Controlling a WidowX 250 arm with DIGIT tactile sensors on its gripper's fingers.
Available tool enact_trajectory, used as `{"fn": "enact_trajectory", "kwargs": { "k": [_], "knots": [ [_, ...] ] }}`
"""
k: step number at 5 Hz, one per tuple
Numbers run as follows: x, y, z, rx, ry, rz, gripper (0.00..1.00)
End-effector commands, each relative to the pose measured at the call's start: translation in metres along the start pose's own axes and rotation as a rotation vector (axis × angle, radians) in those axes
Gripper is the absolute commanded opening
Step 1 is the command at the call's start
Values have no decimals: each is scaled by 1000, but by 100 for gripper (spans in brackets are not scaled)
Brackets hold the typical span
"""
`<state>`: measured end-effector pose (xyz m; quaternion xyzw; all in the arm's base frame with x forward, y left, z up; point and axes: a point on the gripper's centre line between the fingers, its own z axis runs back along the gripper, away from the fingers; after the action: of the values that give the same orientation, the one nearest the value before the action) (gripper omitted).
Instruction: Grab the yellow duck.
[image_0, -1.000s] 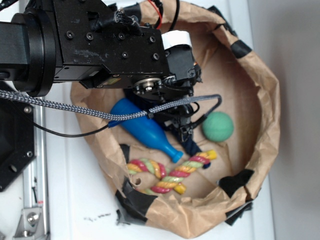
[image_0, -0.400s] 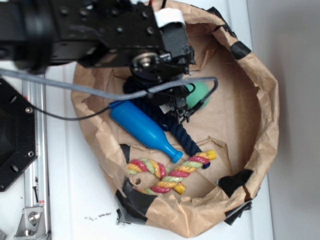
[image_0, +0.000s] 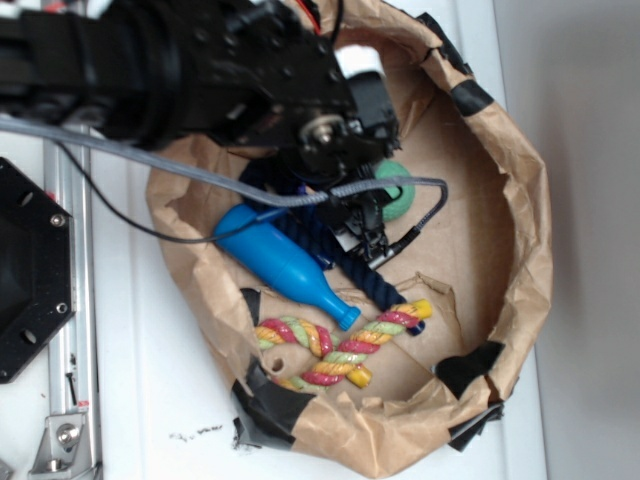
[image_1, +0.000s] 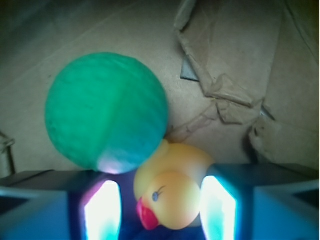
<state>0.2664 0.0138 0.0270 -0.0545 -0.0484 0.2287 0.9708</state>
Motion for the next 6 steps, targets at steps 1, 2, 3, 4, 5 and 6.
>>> {"fn": "enact_trajectory", "kwargs": {
  "k": [1, 2, 3, 4, 5, 6],
  "knots": [
    [0, -15, -3, 4, -12, -45, 0],
    [18, -25, 22, -20, -70, -50, 0],
    [30, -32, 54, -53, -165, -90, 0],
    [31, -33, 106, -38, -303, -152, 0],
    [31, -26, 143, -67, -325, -119, 0],
    [32, -23, 147, -98, -302, -94, 0]
  ]
}}
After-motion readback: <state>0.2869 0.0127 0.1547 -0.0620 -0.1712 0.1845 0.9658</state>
